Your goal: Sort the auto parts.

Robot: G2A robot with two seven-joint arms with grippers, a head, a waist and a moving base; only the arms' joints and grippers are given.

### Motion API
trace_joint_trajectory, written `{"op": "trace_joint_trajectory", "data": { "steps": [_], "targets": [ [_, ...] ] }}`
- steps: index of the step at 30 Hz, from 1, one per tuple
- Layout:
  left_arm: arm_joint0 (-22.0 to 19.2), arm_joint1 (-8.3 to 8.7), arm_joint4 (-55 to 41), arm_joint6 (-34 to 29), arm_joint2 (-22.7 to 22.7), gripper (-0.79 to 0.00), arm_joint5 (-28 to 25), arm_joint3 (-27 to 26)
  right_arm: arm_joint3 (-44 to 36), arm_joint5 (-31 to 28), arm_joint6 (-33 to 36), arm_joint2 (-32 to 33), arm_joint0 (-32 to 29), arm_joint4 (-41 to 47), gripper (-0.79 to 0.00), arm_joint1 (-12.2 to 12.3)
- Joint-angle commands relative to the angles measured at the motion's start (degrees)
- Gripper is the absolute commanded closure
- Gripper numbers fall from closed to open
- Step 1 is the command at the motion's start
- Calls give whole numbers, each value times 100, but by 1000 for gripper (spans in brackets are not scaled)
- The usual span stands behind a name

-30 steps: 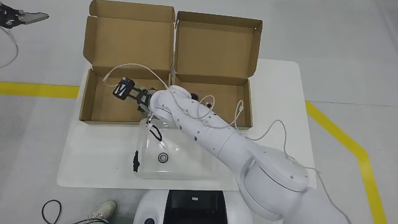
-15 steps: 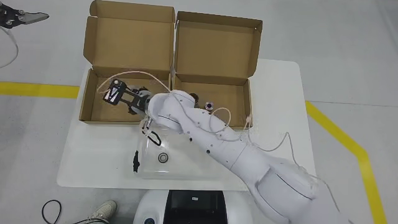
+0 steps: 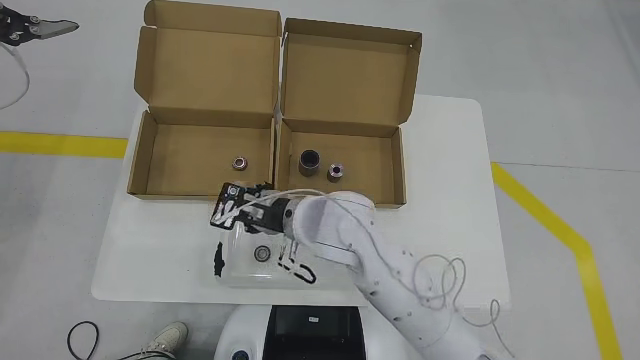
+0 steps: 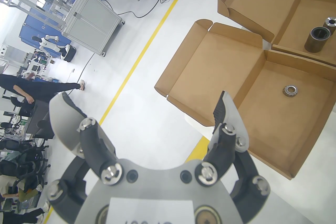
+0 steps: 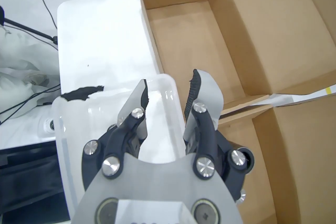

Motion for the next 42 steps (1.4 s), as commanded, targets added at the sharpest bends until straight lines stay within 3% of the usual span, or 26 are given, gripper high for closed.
{"op": "trace_joint_trajectory", "data": {
  "steps": [1,11,21,28,42],
  "targets": [
    [0,0,0,0,0,-785,0,0,4,-223,43,-3,-150,-82,-289,59],
    [0,0,0,0,0,-785,0,0,466,-671,-179,-151,-326,-389,-280,202],
    [0,0,0,0,0,-785,0,0,926,-913,-48,-439,-94,-485,-292,221],
    [0,0,0,0,0,-785,0,0,1209,-934,50,-611,155,-360,-354,186],
    [0,0,0,0,0,-785,0,0,1639,-884,176,-1010,434,-341,-385,121]
  ]
}}
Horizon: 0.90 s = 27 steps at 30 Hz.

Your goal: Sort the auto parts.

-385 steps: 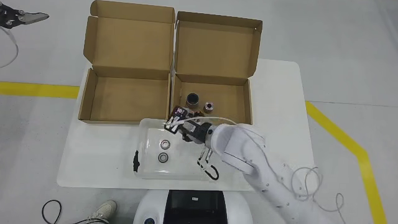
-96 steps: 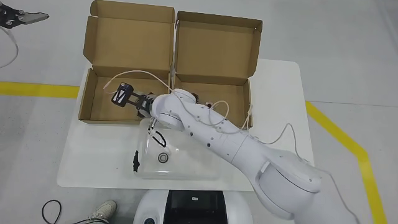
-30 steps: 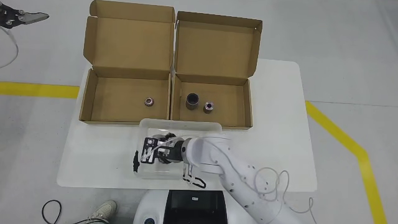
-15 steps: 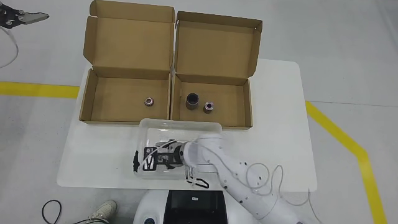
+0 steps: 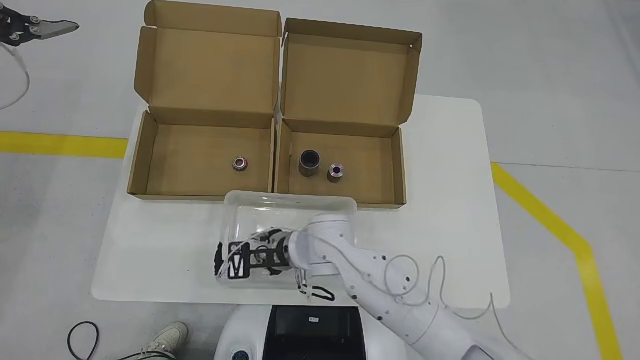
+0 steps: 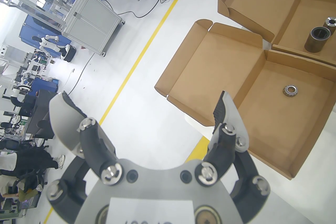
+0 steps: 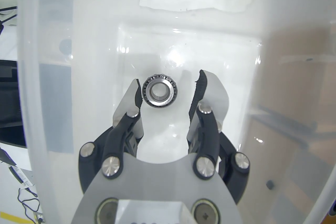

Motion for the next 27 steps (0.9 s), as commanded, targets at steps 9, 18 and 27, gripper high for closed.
{"op": "trace_joint_trajectory", "data": {
  "steps": [9,18,27],
  "targets": [
    [0,0,0,0,0,-785,0,0,98,179,90,-229,88,-215,-376,-23],
    [0,0,0,0,0,-785,0,0,191,631,-72,-315,170,-431,-172,-66],
    [0,0,0,0,0,-785,0,0,76,682,-362,-199,155,-340,0,-40]
  ]
}}
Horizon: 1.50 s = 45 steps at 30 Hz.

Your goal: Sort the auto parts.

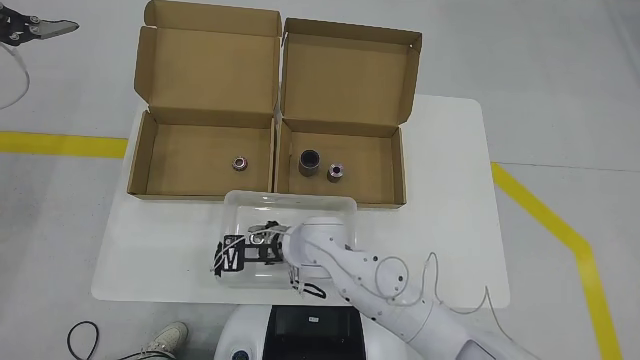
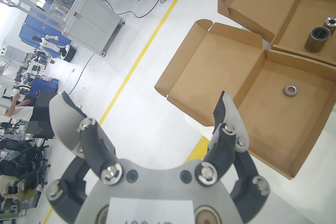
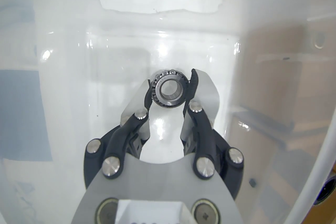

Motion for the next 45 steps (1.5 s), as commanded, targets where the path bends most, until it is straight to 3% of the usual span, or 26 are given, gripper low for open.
{"op": "trace_joint_trajectory", "data": {
  "steps": [1,13,22,45],
  "targets": [
    [0,0,0,0,0,-785,0,0,-35,-7,-99,73,-26,63,0,21],
    [0,0,0,0,0,-785,0,0,-496,-337,-850,783,-336,867,0,236],
    [0,0,0,0,0,-785,0,0,-1200,-624,-973,1176,-460,1430,0,376],
    [0,0,0,0,0,-785,0,0,-2548,-567,-1487,1938,260,3116,0,487]
  ]
}}
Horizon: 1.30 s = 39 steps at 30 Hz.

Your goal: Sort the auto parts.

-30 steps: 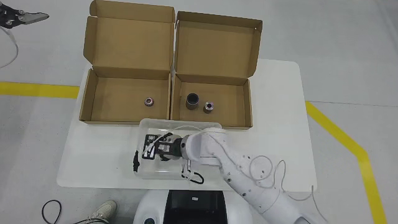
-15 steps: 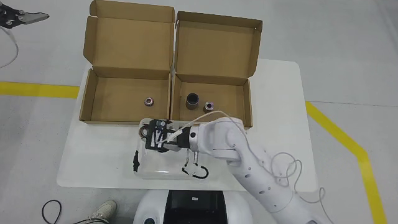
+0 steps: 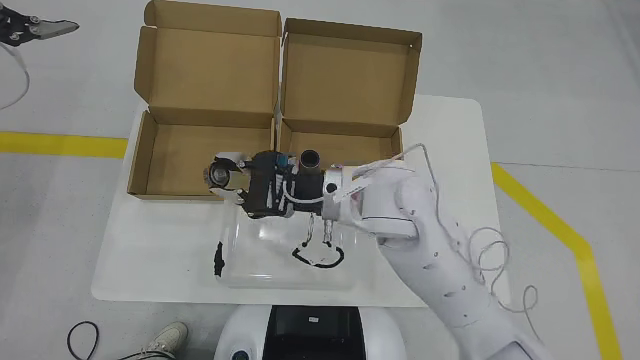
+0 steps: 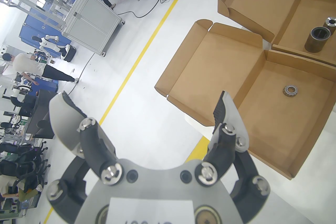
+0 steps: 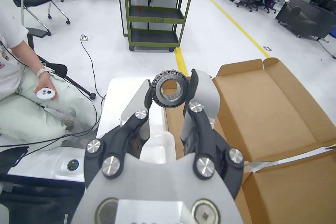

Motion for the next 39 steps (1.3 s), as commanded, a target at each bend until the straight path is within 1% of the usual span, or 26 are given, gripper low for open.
{"op": "trace_joint_trajectory", "data": {
  "steps": [1,8,12,20,28,34,39],
  "targets": [
    [0,0,0,0,0,-785,0,0,-147,79,-23,81,81,72,0,7],
    [0,0,0,0,0,-785,0,0,-740,335,-67,279,186,119,0,43],
    [0,0,0,0,0,-785,0,0,-897,442,-73,384,269,256,0,59],
    [0,0,0,0,0,-785,0,0,-999,569,-144,417,396,489,0,76],
    [0,0,0,0,0,-785,0,0,-1220,669,-192,492,498,499,0,103],
    [0,0,0,0,0,-785,0,0,-1275,679,-184,507,483,478,0,133],
    [0,0,0,0,0,-785,0,0,-1149,672,-217,483,378,393,0,163]
  ]
}}
